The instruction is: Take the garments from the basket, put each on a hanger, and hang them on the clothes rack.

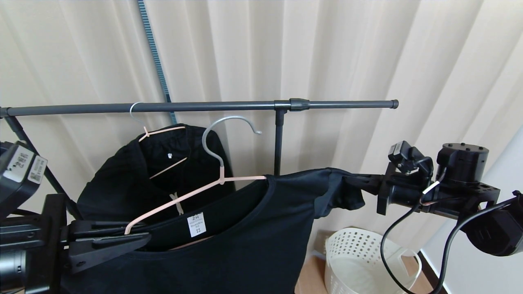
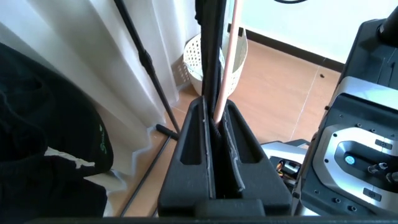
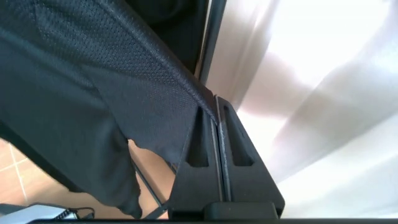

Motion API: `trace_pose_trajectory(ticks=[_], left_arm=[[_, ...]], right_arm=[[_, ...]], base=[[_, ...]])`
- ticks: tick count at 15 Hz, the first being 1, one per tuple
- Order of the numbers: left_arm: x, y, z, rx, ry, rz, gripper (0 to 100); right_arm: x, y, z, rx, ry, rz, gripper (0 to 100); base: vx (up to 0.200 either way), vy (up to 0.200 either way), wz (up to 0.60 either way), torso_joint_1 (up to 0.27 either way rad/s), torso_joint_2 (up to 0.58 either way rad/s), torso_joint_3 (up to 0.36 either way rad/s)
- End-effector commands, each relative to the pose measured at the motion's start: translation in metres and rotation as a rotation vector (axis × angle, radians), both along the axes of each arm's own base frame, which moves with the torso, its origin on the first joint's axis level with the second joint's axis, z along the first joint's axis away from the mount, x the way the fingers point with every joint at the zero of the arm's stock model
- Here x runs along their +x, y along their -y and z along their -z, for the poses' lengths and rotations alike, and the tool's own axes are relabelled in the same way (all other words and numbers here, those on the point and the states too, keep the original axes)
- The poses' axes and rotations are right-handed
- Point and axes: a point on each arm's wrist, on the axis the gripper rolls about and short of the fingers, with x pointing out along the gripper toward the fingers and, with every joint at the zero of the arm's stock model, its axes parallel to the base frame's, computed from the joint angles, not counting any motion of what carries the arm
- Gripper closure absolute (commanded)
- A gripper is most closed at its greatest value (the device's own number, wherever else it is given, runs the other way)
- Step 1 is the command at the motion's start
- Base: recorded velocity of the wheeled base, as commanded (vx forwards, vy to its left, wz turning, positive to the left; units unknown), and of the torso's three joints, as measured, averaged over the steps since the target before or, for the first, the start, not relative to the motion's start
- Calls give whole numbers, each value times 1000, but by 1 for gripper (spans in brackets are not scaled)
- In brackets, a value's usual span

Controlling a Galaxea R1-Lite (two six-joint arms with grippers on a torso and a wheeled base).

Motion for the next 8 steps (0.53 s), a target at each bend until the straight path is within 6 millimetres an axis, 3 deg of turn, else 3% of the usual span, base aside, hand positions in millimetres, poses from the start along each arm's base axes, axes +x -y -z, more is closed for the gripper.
trace_pose_trajectory(ticks=[1,4,5,8], left_arm=[[2,-2,1,-4,-14,-19,100],[3,-7,7,-1,-37,-61,100],[2,-9,10,0,-49,-73,100],[-2,-10,9,-34,-76,-101,100]], right_arm=[[-1,0,0,0,-2,0,100],[-8,-2,2,-9,-7,-10,100],[-9,-2,4,-25,4,-15,0],[-14,-12,6,-35,3,-52,0]], base=[[0,0,0,0,0,0],[0,0,0,0,0,0],[0,0,0,0,0,0],[0,0,0,0,0,0]])
